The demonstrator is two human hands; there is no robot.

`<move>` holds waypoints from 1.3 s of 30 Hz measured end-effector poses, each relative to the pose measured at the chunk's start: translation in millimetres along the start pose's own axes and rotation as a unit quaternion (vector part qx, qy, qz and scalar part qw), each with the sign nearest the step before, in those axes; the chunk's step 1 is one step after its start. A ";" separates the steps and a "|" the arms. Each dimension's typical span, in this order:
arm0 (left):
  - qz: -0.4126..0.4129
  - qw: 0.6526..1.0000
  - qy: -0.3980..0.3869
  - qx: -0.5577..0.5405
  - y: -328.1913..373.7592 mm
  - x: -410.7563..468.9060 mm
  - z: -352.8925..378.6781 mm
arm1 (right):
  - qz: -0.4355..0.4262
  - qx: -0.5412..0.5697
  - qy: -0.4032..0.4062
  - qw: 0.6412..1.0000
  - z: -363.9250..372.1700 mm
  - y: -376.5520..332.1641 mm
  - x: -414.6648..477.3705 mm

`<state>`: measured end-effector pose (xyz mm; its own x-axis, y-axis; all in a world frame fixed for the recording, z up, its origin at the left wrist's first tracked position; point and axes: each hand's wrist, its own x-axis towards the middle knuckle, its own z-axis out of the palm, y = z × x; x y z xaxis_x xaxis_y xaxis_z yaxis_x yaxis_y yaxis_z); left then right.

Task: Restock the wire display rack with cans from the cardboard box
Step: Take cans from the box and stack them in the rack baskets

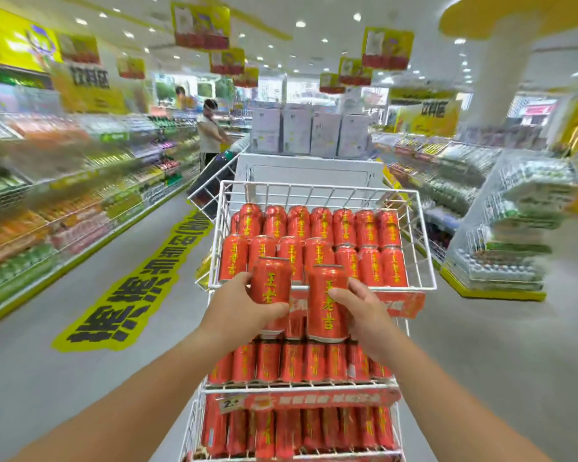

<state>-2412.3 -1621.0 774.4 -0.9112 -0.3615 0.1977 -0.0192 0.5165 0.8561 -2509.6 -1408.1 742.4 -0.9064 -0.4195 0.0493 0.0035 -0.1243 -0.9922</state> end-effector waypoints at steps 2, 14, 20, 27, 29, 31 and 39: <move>0.008 1.000 0.014 0.001 21.6 17.8 12.6 | 0.000 -0.021 0.007 1.000 -27.6 -12.5 24.8; 0.014 0.995 0.027 0.092 102.6 105.8 118.6 | -0.039 -0.119 0.054 0.991 -161.0 -44.2 128.2; -0.003 0.992 0.028 0.127 100.9 127.1 161.3 | -0.013 -0.108 0.061 0.992 -188.6 -28.6 143.8; -0.030 0.981 -0.033 0.191 100.6 134.6 187.2 | 0.013 -0.146 0.071 0.987 -199.0 -12.6 162.9; -0.034 0.971 -0.056 0.229 103.2 137.3 194.6 | 0.023 -0.142 0.065 0.987 -198.8 -10.8 167.5; -0.033 0.962 -0.063 0.264 100.5 142.4 201.7 | 0.016 -0.138 0.054 0.989 -196.9 -9.2 170.6; 0.066 0.907 -0.015 0.416 88.5 162.6 212.6 | 0.026 -0.161 0.050 0.985 -198.7 -2.9 179.5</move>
<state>-2649.7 -1469.1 780.8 -0.9387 -0.2397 0.2479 -0.2021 0.9649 0.1675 -2756.2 -1304.4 731.4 -0.9457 -0.3249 0.0016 -0.0681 0.1935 -0.9787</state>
